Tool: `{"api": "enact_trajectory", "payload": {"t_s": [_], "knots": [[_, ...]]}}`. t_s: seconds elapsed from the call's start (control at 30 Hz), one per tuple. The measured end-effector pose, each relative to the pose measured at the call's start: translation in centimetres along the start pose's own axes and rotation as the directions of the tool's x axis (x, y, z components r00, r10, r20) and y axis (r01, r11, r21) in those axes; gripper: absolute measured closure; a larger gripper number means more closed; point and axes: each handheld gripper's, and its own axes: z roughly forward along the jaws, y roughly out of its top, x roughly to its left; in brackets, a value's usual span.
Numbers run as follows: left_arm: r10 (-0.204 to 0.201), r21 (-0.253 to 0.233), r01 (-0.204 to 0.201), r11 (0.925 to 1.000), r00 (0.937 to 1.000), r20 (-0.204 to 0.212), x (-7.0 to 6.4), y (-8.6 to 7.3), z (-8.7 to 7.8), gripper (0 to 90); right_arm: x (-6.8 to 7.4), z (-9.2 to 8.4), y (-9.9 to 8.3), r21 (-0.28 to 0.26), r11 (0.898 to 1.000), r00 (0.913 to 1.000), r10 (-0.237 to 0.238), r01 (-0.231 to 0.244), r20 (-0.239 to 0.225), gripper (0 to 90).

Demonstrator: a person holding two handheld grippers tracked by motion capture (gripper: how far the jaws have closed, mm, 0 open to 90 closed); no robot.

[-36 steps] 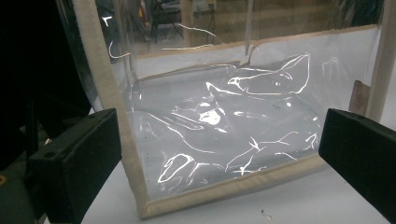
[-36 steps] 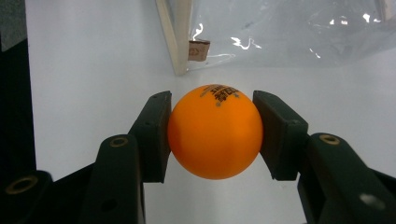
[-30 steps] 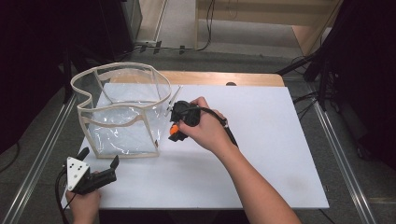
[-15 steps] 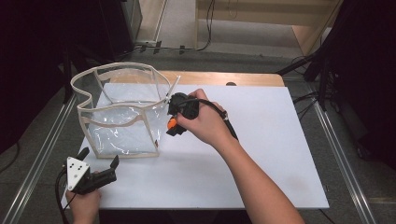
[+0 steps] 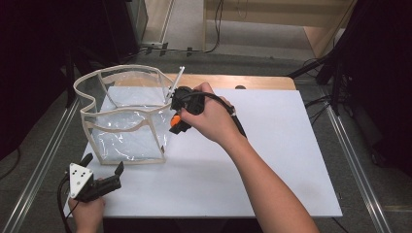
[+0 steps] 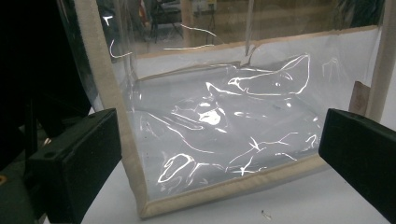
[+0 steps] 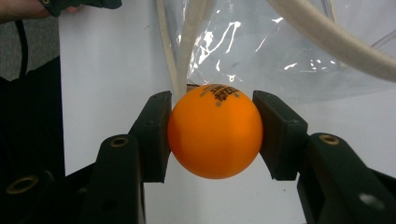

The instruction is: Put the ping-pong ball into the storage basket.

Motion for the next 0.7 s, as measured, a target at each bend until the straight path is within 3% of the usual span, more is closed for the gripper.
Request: {"api": "enact_trajectory", "payload": {"t_s": [0.7], "knots": [[-0.003, -0.001, 0.003, 1.0, 1.0, 0.003, 0.0, 0.0, 0.0, 0.0, -0.5, -2.1, 2.0, -0.01, 1.0, 1.0, -0.008, 0.008, 0.003, 48.1]]}}
